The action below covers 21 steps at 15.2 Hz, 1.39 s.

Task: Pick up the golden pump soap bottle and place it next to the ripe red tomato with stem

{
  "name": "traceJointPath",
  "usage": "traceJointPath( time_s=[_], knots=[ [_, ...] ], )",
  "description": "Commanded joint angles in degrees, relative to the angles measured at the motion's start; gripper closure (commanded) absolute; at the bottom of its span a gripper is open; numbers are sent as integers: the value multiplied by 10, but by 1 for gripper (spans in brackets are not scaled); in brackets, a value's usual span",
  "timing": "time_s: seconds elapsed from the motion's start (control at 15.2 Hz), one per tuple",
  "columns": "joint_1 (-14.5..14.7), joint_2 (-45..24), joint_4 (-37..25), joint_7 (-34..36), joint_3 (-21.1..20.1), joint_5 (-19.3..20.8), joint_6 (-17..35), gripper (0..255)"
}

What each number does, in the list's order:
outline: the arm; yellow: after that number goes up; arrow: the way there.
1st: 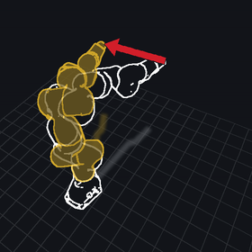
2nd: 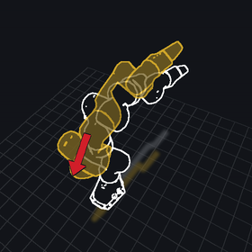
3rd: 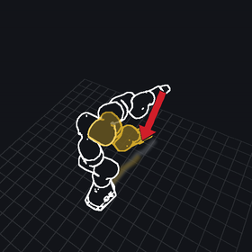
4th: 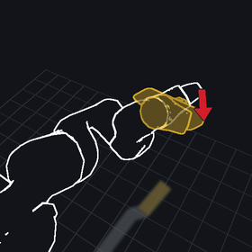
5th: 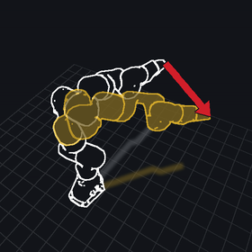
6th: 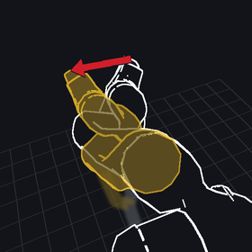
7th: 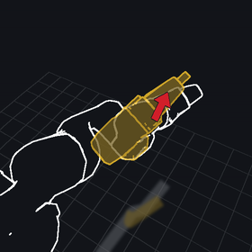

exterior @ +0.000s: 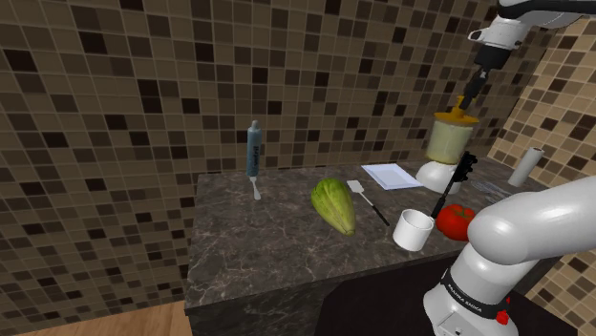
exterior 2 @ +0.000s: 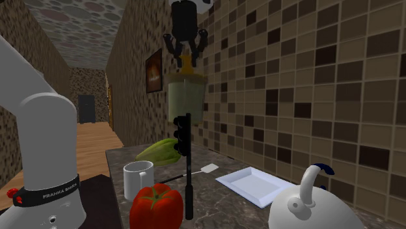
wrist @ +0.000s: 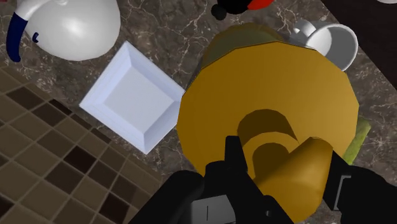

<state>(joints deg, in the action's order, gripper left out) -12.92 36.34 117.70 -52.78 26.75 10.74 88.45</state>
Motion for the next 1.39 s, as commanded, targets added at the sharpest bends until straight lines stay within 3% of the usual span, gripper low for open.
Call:
traceJointPath(
  time_s=[0.0,1.32],
  knots=[
    [-2,6,19,0,2,3,13,255],
    [-19,32,188,1,29,31,158,255]
  ],
)
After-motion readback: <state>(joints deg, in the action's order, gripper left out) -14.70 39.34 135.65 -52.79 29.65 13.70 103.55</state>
